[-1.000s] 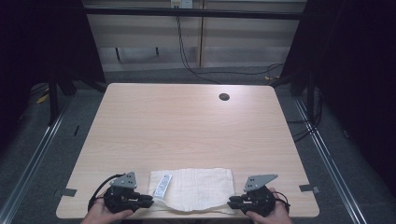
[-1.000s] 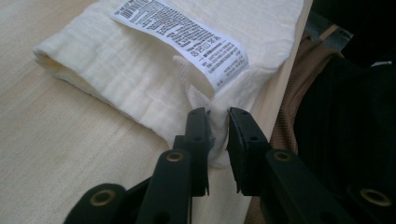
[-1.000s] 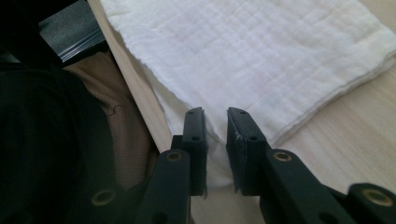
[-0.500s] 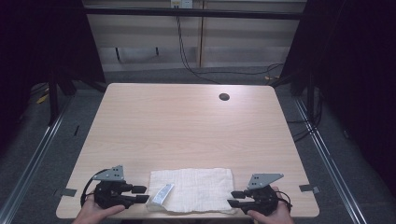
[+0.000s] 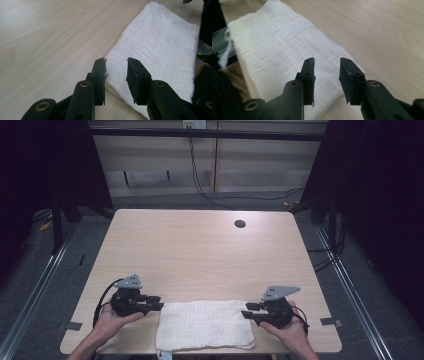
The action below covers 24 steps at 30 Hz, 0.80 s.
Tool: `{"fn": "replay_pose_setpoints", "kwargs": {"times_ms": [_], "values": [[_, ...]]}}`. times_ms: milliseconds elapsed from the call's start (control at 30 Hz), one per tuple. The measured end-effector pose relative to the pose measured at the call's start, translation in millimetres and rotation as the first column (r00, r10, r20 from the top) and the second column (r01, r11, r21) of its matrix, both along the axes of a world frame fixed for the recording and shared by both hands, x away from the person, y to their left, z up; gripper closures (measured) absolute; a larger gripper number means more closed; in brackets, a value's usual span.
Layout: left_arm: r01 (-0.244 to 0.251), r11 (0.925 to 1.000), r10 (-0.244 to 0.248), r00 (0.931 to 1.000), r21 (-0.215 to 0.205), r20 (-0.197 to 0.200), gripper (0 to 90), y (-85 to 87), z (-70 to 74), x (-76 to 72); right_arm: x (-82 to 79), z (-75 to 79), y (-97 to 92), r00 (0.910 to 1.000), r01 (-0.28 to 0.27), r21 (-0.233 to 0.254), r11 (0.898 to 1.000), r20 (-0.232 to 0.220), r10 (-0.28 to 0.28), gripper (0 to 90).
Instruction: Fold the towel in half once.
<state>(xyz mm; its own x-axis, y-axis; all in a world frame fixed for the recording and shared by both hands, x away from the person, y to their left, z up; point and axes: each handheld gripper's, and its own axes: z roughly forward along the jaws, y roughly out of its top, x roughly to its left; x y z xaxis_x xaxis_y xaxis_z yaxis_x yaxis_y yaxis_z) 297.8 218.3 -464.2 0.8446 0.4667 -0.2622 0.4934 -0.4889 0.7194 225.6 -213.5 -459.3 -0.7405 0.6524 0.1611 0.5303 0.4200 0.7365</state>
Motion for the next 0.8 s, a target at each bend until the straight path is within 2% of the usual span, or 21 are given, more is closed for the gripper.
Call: {"fn": "replay_pose_setpoints", "kwargs": {"times_ms": [133,233,267,300,333,400,467,600,633,767,800], "values": [[-0.015,0.9996,0.014,0.9995,-0.025,-0.027,67.0,-4.2,-12.6,7.1,21.3,-4.3,1.2,0.9995,0.033,-0.027,0.999,-0.002,-0.033,62.8],[-0.003,0.9999,0.003,0.9995,0.01,-0.031,65.2,-6.0,-19.5,4.0,33.1,-14.7,3.4,0.9986,0.049,-0.062,0.997,-0.019,-0.05,61.4],[-0.009,0.9999,0.009,0.9994,0.013,-0.032,64.7,-5.4,-21.6,3.7,36.2,-18.1,4.3,0.9981,0.059,-0.095,0.994,-0.009,-0.061,61.5],[-0.021,0.9997,0.022,0.9993,0.015,-0.029,63.5,-4.8,-23.3,3.3,38.9,-21.6,4.0,0.9977,0.066,-0.102,0.993,-0.009,-0.067,61.6],[-0.026,0.9994,0.027,0.9992,0.021,-0.031,62.0,-3.9,-24.9,3.9,41.4,-24.8,3.1,0.9975,0.062,-0.087,0.994,-0.03,-0.064,61.5],[-0.025,0.999,0.026,0.9987,0.036,-0.044,58.0,-4.1,-27.9,4.4,43.3,-29.6,2.5,0.997,0.058,-0.098,0.993,-0.044,-0.063,59.4],[-0.019,0.9996,0.02,0.9982,0.022,-0.056,58.0,-5.0,-29.1,5.4,43.2,-30.3,2.3,0.9971,0.054,-0.09,0.995,-0.048,-0.058,58.8],[0.008,0.9979,-0.005,0.9989,0.064,-0.046,58.0,-14.4,-30.8,9.2,43.1,-32.8,4.9,0.9978,0.046,-0.105,0.993,-0.043,-0.05,58.0],[0.008,0.998,-0.005,0.999,0.063,-0.044,58.1,-17.3,-31.3,9.0,42.4,-33.1,6.5,0.9973,0.052,-0.121,0.991,-0.046,-0.058,58.4],[0.018,0.9972,-0.015,0.999,0.072,-0.042,59.1,-19.5,-31.9,9.2,41.2,-35.4,10.1,0.9986,0.034,-0.135,0.99,-0.035,-0.039,63.8],[0.022,0.9971,-0.019,0.999,0.074,-0.04,60.7,-19.2,-32.0,9.4,41.1,-35.6,10.4,0.9986,0.035,-0.131,0.991,-0.036,-0.04,68.6]]}}
